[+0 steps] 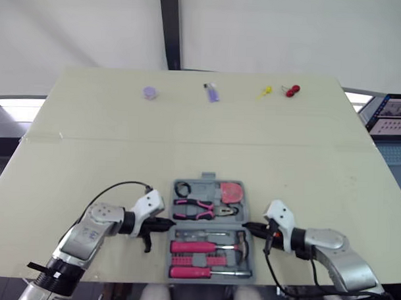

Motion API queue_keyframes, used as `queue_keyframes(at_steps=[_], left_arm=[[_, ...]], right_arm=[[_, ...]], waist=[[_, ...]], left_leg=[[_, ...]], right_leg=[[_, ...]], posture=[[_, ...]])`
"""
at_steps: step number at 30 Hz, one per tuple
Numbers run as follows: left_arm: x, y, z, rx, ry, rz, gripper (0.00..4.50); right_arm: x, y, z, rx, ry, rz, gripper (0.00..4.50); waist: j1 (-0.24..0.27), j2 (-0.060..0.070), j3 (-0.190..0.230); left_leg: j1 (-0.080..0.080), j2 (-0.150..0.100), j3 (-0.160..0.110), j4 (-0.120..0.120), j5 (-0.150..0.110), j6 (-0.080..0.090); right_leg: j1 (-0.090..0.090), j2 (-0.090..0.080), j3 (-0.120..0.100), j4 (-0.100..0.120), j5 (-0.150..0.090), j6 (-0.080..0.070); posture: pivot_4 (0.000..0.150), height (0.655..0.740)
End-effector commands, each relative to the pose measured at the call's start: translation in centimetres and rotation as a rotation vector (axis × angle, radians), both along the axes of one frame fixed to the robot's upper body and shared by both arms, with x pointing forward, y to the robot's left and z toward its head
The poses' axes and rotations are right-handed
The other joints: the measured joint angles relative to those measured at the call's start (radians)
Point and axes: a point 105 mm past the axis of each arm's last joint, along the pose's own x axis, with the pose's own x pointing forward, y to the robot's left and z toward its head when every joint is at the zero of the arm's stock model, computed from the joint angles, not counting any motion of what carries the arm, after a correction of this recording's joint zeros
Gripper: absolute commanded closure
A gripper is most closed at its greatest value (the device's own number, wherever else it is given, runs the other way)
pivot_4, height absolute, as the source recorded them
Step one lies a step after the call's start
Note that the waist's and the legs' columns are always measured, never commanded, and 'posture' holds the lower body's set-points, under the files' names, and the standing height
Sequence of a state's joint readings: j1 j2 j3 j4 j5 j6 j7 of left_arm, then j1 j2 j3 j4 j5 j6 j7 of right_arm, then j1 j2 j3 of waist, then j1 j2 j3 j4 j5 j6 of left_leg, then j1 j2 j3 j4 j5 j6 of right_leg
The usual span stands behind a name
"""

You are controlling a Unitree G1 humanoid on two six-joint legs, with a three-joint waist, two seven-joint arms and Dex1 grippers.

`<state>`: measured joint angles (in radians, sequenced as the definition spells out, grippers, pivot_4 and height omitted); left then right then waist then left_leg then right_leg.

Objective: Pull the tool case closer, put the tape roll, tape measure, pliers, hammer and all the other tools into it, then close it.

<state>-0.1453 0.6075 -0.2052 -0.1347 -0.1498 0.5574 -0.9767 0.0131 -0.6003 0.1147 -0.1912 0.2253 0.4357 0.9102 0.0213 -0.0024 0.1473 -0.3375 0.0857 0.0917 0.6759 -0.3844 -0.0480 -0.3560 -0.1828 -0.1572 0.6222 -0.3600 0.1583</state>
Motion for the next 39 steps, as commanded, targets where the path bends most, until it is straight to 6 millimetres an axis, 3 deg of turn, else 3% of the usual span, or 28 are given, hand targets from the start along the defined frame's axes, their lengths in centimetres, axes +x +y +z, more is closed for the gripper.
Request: queue_keyframes(at_steps=[1,39], left_arm=[[-1.9,-1.7,-1.0,-0.029,0.072,-0.084,4.47],[-0.9,-2.0,-0.9,-0.025,0.026,-0.066,4.47]], right_arm=[[-0.9,1.8,0.2,0.042,0.008,0.076,4.44],[-1.4,2.0,0.2,0.051,0.03,0.089,4.44]], waist=[[0.0,0.0,0.0],[0.004,0.0,0.0]], left_leg=[[0.0,0.0,0.0,0.0,0.0,0.0],[0.0,0.0,0.0,0.0,0.0,0.0]], right_leg=[[0.0,0.0,0.0,0.0,0.0,0.0],[0.0,0.0,0.0,0.0,0.0,0.0]], posture=[[0.15,0.74],[0.15,0.74]])
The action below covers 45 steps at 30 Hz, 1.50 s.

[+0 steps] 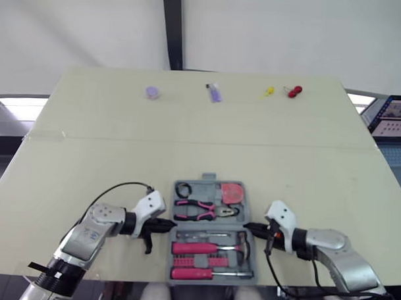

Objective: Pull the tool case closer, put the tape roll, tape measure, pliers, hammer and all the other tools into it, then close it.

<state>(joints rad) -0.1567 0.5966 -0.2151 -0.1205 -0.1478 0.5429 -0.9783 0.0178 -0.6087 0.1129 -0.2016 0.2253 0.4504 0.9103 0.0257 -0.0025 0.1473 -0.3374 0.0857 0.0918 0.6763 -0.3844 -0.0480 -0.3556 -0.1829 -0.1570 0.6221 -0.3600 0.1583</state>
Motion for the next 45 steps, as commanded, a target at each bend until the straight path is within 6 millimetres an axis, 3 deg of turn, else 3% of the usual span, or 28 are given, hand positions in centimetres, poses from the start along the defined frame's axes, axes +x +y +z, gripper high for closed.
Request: queue_keyframes(at_steps=[1,16,25,28,35,42,45], left_arm=[[-1.0,-1.6,-0.9,-0.015,0.031,-0.052,4.47],[-0.8,-1.6,-0.7,-0.015,0.018,-0.043,4.47],[-0.7,1.3,0.7,-0.036,0.029,0.034,4.47],[-2.0,1.7,1.9,-0.08,0.033,-0.028,4.5],[-3.5,1.6,2.6,-0.116,0.046,-0.121,4.5],[-5.3,0.3,0.5,-0.069,0.091,-0.213,4.5],[-5.8,0.7,-1.1,0.006,0.1,-0.231,4.5]], right_arm=[[-1.4,2.2,0.2,0.061,0.023,0.091,4.44],[-0.6,1.4,0.4,0.054,0.005,0.052,4.44],[0.0,-3.1,1.6,0.019,0.032,-0.048,4.44],[0.8,-4.0,3.6,0.149,0.13,-0.118,3.56],[2.7,-4.1,5.1,0.28,0.305,-0.196,0.03],[6.2,-2.5,4.5,0.309,0.414,-0.283,0.03],[7.2,-1.7,4.3,0.334,0.441,-0.308,0.03]], waist=[[0.0,0.0,0.0],[0.001,0.0,0.0],[-0.002,0.001,0.001],[-0.005,0.001,0.001],[0.0,0.003,0.003],[-0.006,0.005,0.004],[-0.005,0.005,0.003]], left_leg=[[0.0,0.0,0.0,0.0,0.0,0.0],[0.0,0.0,0.0,0.0,0.0,0.0],[-0.001,0.0,0.0,0.0,0.0,0.0],[-0.001,0.0,0.0,-0.001,0.0,0.0],[-0.002,0.0,0.0,0.0,0.0,0.0],[-0.002,0.0,0.001,-0.001,0.0,0.0],[-0.002,0.0,0.001,-0.001,0.0,0.0]], right_leg=[[0.0,0.0,0.0,0.0,0.0,0.0],[0.0,0.0,0.0,0.0,0.0,0.0],[-0.001,0.0,0.0,0.0,0.0,0.0],[-0.002,0.0,0.0,0.0,0.0,0.0],[-0.002,0.0,0.001,0.0,0.0,0.0],[-0.004,0.0,0.001,0.0,0.0,0.0],[-0.004,0.0,0.001,0.0,0.0,0.0]], posture=[[0.15,0.74],[0.15,0.74],[0.15,0.74],[0.15,0.74],[0.15,0.74],[0.15,0.74],[0.15,0.74]])
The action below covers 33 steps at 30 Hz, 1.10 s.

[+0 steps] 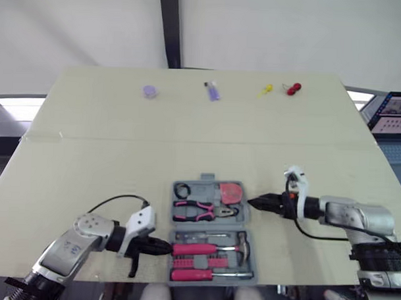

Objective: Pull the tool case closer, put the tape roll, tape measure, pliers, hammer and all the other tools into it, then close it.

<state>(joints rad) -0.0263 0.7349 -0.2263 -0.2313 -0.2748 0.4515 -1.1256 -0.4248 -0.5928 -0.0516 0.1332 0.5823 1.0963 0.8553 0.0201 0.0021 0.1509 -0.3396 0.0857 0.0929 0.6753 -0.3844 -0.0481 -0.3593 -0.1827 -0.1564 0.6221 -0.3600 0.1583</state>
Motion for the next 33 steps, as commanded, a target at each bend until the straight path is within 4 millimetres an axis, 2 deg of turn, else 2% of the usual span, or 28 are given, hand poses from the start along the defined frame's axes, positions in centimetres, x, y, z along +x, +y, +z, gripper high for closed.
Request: queue_keyframes(at_steps=[1,6,13,20,28,33], left_arm=[[-1.1,0.3,-2.0,0.085,0.013,-0.037,4.5],[-0.9,0.8,-2.8,0.114,-0.009,-0.036,4.5],[-1.2,1.5,-3.5,0.143,-0.021,-0.052,4.5],[-1.4,1.9,-3.2,0.153,-0.027,-0.053,4.5],[-1.7,2.3,-3.1,0.152,-0.014,-0.026,4.5],[-1.3,3.0,-2.9,0.125,-0.044,0.044,4.5]], right_arm=[[0.8,0.5,0.0,0.014,0.021,-0.027,0.03],[1.3,2.1,-1.4,0.007,0.045,-0.023,0.03],[1.9,4.9,-1.5,0.14,0.08,-0.01,0.03],[1.9,5.8,-1.8,0.21,0.109,0.01,0.03],[0.8,7.1,0.3,0.311,0.064,0.136,0.03],[0.1,7.1,2.4,0.39,0.007,0.206,0.03]], waist=[[0.001,0.001,-0.001],[-0.003,0.001,-0.003],[-0.028,0.004,-0.01],[-0.049,0.006,-0.012],[-0.055,0.007,-0.012],[-0.057,0.008,-0.011]], left_leg=[[0.0,0.0,0.0,0.0,0.0,0.0],[0.001,0.0,0.0,0.0,0.0,0.0],[0.005,0.0,0.0,-0.005,0.001,-0.001],[0.006,0.0,0.0,-0.008,0.001,-0.002],[0.006,0.0,0.0,-0.01,0.001,-0.002],[0.006,0.0,0.0,-0.01,0.001,-0.002]], right_leg=[[0.0,0.0,0.0,0.0,0.0,0.0],[0.001,0.0,0.0,0.0,0.0,0.0],[0.002,0.0,0.0,0.001,0.0,0.0],[0.001,0.0,-0.001,0.001,0.0,0.0],[0.0,0.0,-0.001,0.001,0.0,0.0],[-0.001,0.001,-0.001,0.001,0.0,0.0]], posture=[[0.15,0.74],[0.15,0.74],[0.15,0.74],[0.15,0.74],[0.15,0.74],[0.15,0.74]])
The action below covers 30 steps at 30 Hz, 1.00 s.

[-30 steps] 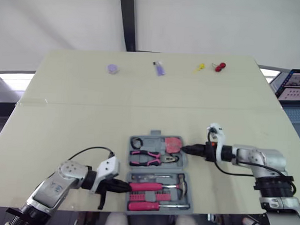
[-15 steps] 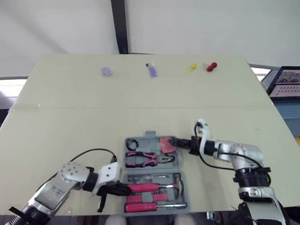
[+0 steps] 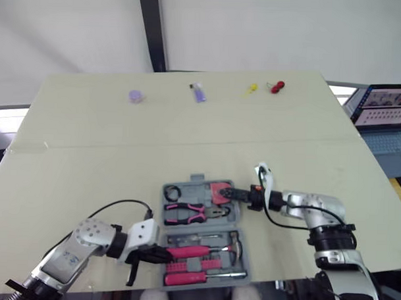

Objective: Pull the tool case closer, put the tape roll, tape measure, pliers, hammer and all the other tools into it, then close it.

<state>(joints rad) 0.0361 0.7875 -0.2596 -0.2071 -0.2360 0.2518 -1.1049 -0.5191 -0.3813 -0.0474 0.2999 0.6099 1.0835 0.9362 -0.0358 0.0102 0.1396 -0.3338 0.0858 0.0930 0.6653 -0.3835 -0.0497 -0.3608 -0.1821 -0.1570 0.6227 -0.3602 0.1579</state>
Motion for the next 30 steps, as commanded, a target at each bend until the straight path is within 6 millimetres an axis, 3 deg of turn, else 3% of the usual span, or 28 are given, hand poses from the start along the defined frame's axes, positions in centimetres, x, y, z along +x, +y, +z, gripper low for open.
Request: queue_keyframes(at_steps=[1,15,30], left_arm=[[-0.2,2.2,-1.7,0.066,0.039,0.124,4.5],[-1.2,2.4,-1.6,-0.095,0.078,0.32,4.5],[-0.8,2.0,-1.3,-0.19,0.134,0.393,4.5]], right_arm=[[-0.7,0.8,2.7,0.105,-0.077,0.082,0.03],[-1.7,-0.8,5.4,0.119,-0.182,0.165,0.03],[-5.9,-0.8,7.3,0.004,-0.285,0.38,0.03]], waist=[[-0.002,0.0,0.0],[0.008,0.0,0.001],[0.01,0.0,0.002]], left_leg=[[0.0,0.0,0.0,0.0,0.0,0.0],[-0.001,0.0,0.0,0.001,0.0,0.0],[-0.001,0.0,0.0,0.001,0.0,0.0]], right_leg=[[0.0,0.0,0.0,0.0,0.0,0.0],[0.0,0.0,0.0,-0.001,0.0,0.0],[0.001,0.0,0.0,-0.002,0.0,0.0]], posture=[[0.15,0.74],[0.15,0.74],[0.15,0.74]])
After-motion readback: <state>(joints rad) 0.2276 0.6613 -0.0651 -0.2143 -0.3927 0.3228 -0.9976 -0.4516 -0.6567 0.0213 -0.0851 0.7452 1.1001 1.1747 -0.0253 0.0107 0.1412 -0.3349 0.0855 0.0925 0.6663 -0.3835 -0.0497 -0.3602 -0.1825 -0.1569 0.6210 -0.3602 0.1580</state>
